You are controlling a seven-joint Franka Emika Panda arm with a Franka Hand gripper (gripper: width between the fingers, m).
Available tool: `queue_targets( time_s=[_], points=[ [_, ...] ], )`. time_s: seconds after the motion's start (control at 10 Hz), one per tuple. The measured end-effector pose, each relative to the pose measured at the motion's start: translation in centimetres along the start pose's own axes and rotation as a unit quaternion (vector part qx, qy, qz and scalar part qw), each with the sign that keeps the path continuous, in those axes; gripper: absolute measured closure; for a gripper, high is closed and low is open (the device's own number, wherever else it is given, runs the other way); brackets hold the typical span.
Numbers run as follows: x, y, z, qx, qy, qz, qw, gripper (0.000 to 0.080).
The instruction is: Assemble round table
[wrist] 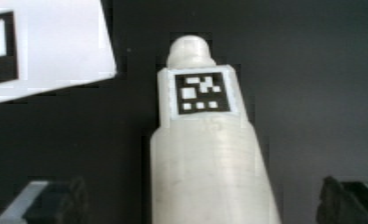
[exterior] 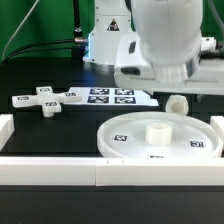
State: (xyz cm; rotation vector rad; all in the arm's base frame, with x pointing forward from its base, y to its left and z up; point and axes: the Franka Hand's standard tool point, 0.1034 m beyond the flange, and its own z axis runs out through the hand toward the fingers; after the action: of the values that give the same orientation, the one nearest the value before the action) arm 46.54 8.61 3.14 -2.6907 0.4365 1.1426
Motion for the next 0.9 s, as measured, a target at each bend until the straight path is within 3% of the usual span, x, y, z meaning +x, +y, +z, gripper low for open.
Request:
queue_targets(
  time_s=[0.3, 0.9],
  points=[
    [0.1, 0.4, 0.9, -0.010, -0.092, 0.001, 0.996, 0.0151],
    [1.1, -0.1, 1.6, -0.011, -0.077, -0.001, 0.997, 0.0151]
  ],
)
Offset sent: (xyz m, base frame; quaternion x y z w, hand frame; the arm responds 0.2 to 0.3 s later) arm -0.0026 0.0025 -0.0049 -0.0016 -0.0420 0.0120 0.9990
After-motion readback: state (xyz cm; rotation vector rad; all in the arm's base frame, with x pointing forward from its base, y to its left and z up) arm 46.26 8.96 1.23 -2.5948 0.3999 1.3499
